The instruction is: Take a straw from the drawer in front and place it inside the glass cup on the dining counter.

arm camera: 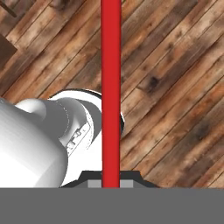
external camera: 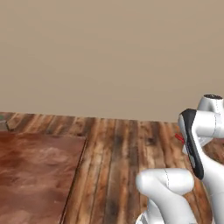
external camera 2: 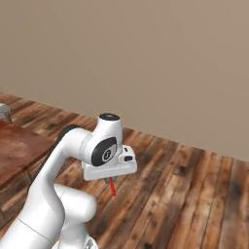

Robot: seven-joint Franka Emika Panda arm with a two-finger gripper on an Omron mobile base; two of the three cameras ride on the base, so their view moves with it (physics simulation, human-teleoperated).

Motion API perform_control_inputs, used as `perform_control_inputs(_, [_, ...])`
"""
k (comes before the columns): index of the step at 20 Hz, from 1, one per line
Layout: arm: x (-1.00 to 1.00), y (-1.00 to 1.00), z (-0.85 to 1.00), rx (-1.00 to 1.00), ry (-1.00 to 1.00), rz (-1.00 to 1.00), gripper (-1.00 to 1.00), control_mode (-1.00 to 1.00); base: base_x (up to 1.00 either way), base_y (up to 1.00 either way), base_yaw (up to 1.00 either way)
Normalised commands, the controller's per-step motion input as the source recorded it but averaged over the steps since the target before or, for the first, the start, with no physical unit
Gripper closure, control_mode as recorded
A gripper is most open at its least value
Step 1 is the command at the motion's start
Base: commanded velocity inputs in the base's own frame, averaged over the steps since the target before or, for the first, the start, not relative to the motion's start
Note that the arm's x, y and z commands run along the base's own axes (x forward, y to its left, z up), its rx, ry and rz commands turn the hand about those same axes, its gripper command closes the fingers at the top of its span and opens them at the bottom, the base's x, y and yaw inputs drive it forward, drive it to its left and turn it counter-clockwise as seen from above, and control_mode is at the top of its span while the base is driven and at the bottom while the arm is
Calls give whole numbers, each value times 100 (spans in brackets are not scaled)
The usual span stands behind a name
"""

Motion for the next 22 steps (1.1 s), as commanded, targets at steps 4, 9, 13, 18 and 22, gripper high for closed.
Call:
perform_control_inputs(4, [0, 0, 0, 0, 0, 0, 100, 100, 100, -47, 47])
perform_control_inputs(9, [0, 0, 0, 0, 0, 0, 100, 100, 100, -45, 50])
perform_control_inputs(13, [0, 0, 0, 0, 0, 0, 100, 100, 100, -49, 50])
perform_control_inputs(18, [0, 0, 0, 0, 0, 0, 100, 100, 96, -40, 53])
perform_control_inputs(22, [0, 0, 0, 0, 0, 0, 100, 100, 89, -36, 58])
